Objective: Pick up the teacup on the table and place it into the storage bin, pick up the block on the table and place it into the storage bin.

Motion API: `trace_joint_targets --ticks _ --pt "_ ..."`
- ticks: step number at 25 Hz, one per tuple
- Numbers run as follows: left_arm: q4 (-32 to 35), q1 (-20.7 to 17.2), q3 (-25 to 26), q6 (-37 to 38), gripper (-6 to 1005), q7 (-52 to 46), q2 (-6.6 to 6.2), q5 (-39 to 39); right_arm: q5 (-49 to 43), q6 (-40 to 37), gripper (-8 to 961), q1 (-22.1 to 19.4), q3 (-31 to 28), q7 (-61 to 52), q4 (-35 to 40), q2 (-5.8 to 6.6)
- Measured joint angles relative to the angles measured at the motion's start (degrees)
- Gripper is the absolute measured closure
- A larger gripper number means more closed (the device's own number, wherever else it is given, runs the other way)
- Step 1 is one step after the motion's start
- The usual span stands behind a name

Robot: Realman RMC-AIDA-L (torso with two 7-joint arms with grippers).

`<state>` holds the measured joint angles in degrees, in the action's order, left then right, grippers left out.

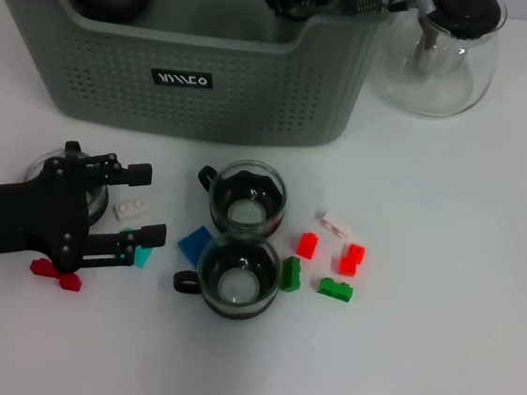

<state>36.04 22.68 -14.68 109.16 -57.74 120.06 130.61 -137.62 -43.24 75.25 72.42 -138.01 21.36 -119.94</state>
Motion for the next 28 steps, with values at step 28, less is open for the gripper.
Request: trace_joint_targets --ticks 28 --pt "0.0 0.4 0.2 0.0 266 0.0 0.06 -0.4 59.6 -26.5 576 -43.3 -8.6 48.4 36.5 0.18"
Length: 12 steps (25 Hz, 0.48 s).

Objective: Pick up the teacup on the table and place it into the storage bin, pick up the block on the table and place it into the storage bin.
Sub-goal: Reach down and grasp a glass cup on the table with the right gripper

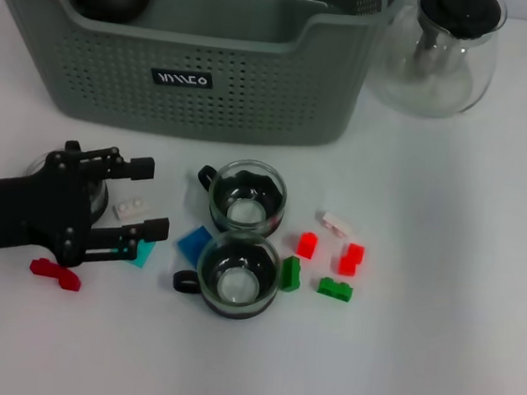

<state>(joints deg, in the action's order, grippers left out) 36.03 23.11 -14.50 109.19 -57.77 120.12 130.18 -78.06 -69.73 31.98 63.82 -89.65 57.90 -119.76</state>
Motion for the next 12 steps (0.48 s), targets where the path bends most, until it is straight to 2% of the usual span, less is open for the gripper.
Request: trace_joint_targets --ticks 2,4,6,8,12 --pt "0.0 0.0 0.1 0.0 266 -0.1 -0.06 0.0 2.0 -10.2 553 -5.8 -2.6 9.2 -1.9 0.19" --pt "0.0 0.0 0.2 0.0 266 -0.3 -0.18 0.0 0.0 -17.7 531 -10.0 -4.8 15.0 -3.4 0.53" --pt "0.3 0.0 0.2 0.2 266 -0.4 -0.28 0.0 -4.4 -22.1 509 -13.8 -7.1 17.4 -4.2 0.70" --pt "0.5 0.0 0.2 0.5 266 -0.5 -0.35 0.0 -9.4 -24.8 443 -16.9 -9.5 17.6 -4.2 0.57" --pt "5.2 0.1 -3.5 2.2 267 -6.4 -0.56 0.4 -18.1 -28.5 312 -19.4 -14.8 17.2 -3.8 0.23"
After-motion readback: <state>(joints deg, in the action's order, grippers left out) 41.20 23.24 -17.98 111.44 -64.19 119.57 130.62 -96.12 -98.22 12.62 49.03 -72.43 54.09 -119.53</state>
